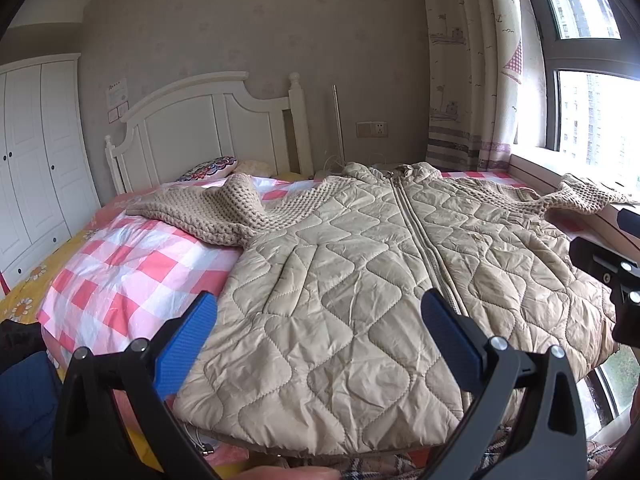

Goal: Fold large clothes

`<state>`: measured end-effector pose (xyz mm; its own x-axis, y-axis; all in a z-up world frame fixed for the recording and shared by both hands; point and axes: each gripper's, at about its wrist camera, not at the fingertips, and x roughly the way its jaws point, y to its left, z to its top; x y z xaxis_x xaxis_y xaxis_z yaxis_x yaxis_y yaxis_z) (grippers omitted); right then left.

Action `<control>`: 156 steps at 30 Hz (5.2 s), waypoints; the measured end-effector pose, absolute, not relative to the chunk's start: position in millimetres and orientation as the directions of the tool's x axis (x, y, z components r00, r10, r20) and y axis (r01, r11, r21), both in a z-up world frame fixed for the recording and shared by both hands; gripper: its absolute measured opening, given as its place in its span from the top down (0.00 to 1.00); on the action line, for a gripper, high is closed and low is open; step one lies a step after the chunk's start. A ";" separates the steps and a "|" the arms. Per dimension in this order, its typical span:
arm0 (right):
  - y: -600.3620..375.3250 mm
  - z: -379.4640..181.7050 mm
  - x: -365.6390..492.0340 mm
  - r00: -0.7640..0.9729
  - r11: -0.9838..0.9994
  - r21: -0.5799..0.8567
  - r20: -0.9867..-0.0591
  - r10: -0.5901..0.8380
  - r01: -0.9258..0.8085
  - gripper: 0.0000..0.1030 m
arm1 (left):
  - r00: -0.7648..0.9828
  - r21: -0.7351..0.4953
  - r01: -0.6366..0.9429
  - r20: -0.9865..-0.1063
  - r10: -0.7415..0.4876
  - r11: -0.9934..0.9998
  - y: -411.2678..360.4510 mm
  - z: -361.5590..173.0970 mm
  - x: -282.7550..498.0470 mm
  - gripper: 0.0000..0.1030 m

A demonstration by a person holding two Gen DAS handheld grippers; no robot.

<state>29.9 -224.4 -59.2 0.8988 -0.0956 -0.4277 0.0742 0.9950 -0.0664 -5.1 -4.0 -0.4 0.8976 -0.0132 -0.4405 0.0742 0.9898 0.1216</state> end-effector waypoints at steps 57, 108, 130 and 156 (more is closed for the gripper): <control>-229.1 -68.1 37.1 0.874 0.998 -0.012 -0.483 -0.054 0.056 0.04 | 0.890 0.121 0.077 -0.456 -0.013 0.990 -3.4 -11.2 -3.7 0.02; -536.8 -52.7 220.6 0.777 0.774 0.233 -0.429 -0.462 0.589 0.66 | 0.612 0.090 0.144 -0.791 -0.017 0.985 -33.0 -89.8 274.4 0.02; -363.0 -92.1 185.7 0.792 0.976 0.218 -0.596 0.130 0.004 0.19 | 0.613 0.081 0.146 -0.790 -0.026 0.986 -32.8 -88.1 270.5 0.02; -377.4 -3.2 234.6 0.897 0.975 0.219 -0.422 0.130 -0.038 0.90 | 0.613 0.082 0.147 -0.789 -0.026 0.986 -33.0 -88.1 270.5 0.02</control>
